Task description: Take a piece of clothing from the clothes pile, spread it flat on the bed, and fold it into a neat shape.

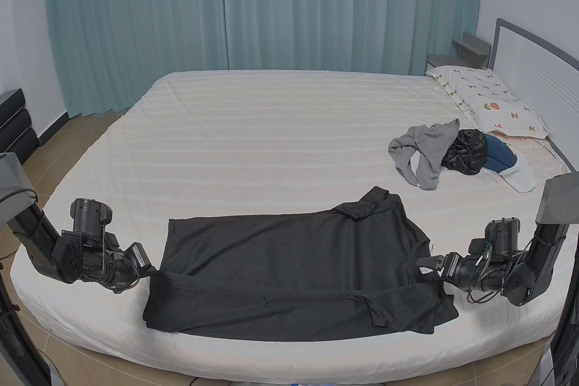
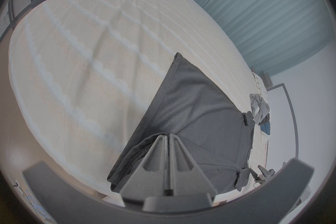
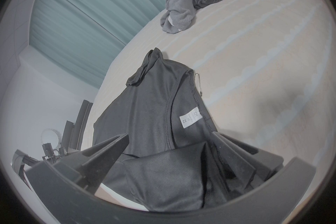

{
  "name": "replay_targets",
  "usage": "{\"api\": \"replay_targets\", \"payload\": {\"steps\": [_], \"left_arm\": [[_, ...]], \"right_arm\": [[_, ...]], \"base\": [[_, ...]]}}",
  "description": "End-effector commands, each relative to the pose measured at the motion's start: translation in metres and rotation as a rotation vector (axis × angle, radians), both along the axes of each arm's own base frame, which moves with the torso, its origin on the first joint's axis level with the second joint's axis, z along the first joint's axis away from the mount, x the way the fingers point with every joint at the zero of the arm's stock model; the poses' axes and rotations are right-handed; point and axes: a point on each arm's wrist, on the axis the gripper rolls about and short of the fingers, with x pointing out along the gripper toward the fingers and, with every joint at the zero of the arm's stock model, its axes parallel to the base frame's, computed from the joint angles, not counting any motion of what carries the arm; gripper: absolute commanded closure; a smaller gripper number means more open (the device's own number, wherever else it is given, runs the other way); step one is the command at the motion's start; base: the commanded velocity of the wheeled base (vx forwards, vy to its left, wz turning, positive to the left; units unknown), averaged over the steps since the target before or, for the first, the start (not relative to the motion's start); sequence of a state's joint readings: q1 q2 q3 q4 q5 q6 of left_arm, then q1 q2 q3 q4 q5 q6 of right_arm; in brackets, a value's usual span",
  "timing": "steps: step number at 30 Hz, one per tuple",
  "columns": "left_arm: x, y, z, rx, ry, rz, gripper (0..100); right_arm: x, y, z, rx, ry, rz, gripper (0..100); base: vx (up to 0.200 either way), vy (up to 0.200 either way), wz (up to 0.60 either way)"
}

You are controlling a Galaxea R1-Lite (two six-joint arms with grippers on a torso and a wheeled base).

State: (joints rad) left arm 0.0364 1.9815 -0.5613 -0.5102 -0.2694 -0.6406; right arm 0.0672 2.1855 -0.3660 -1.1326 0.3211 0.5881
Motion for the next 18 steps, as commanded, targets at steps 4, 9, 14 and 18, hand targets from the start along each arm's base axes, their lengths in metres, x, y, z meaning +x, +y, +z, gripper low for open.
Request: {"api": "replay_targets", "payload": {"steps": [4, 9, 14, 18], "left_arm": [[-0.0021, 0.0004, 0.0023, -0.003, -0.006, 0.002, 100], [-0.0023, 0.0004, 0.0021, -0.003, -0.003, 0.002, 100], [-0.0024, 0.0004, 0.0020, -0.003, -0.001, 0.002, 100], [-0.0023, 0.0004, 0.0011, -0.003, 0.002, 0.002, 100]], "right_arm": [[0.0040, 0.0000, -0.0193, -0.029, -0.016, 0.027, 0], [0.0018, 0.0003, -0.0207, -0.042, -0.015, 0.043, 0], [-0.0009, 0.0001, -0.0219, -0.057, -0.012, 0.056, 0], [0.0001, -0.0002, -0.0211, -0.057, -0.018, 0.055, 100]], "base": [[0.000, 0.000, 0.00], [0.000, 0.000, 0.00], [0.000, 0.000, 0.00], [0.000, 0.000, 0.00]]}}
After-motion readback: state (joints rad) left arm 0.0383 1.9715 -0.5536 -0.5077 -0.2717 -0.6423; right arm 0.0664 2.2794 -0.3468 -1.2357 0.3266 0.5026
